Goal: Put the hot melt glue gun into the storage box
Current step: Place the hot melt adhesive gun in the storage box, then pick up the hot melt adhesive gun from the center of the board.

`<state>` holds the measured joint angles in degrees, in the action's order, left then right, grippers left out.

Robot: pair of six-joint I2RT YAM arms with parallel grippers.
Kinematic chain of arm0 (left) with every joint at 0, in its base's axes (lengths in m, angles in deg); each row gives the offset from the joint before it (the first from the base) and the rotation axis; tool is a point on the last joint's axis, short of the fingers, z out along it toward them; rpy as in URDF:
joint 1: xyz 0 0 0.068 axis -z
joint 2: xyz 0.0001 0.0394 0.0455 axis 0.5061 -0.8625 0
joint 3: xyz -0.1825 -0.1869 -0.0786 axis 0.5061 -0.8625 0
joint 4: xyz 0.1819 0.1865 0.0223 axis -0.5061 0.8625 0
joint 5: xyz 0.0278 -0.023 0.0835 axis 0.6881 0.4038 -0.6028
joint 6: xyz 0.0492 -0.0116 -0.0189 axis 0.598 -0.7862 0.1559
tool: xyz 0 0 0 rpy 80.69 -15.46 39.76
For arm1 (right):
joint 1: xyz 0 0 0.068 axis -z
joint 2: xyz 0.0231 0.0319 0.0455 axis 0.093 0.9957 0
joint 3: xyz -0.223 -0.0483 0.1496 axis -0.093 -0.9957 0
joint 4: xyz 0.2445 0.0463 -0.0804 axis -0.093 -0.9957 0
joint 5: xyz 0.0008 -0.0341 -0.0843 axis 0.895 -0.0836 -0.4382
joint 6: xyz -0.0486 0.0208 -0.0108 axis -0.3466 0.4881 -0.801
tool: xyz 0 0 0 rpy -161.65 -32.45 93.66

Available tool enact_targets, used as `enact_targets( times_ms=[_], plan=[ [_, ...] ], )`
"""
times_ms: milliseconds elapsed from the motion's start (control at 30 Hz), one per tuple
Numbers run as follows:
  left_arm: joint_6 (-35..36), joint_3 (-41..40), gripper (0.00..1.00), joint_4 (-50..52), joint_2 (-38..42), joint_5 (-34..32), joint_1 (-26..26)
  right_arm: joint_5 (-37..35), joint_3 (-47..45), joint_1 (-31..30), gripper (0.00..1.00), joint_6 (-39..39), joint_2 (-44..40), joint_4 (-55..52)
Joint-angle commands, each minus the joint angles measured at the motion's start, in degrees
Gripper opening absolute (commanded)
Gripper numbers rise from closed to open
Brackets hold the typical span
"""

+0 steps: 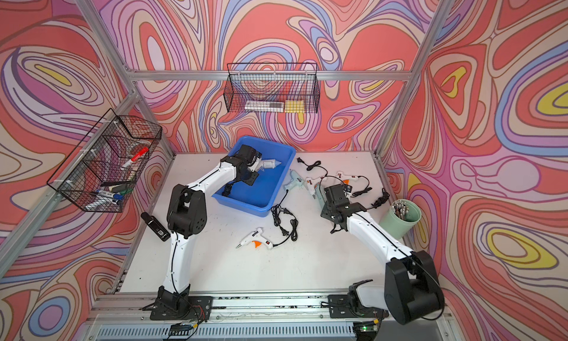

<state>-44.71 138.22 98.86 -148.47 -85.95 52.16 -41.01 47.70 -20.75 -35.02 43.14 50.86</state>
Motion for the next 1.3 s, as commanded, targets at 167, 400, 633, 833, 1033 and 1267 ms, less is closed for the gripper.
enact_targets(
  times_ms=[167, 400, 633, 833, 1033, 1267],
  plan=[
    [-0.3, 4.2, 0.44, 2.6, -3.2, -1.3, -0.6, 17.0, 3.7, 0.0, 0.67, -8.2, 8.3, 5.0],
    [-2.3, 3.2, 0.80, 3.3, -0.3, -0.7, -0.7, 19.9, 2.4, -4.6, 0.63, -7.0, 10.4, 7.1],
    [-7.5, -4.5, 0.99, 2.3, 11.6, -1.3, -0.5, 18.5, 3.2, -18.1, 0.60, -6.6, 8.5, 6.8],
    [-13.1, -13.7, 0.99, 1.4, 24.7, -2.1, -0.5, 20.3, 5.9, -26.7, 0.60, -13.1, 9.9, 5.4],
    [-20.1, -24.0, 0.99, -0.8, 36.7, -1.3, -0.5, 18.4, 11.9, -34.4, 0.58, -19.8, 17.6, 0.0],
    [-26.8, -36.3, 0.99, -6.3, 50.4, 0.2, -0.5, 16.2, 18.1, -39.3, 0.58, -24.0, 25.8, -3.0]
  ],
)
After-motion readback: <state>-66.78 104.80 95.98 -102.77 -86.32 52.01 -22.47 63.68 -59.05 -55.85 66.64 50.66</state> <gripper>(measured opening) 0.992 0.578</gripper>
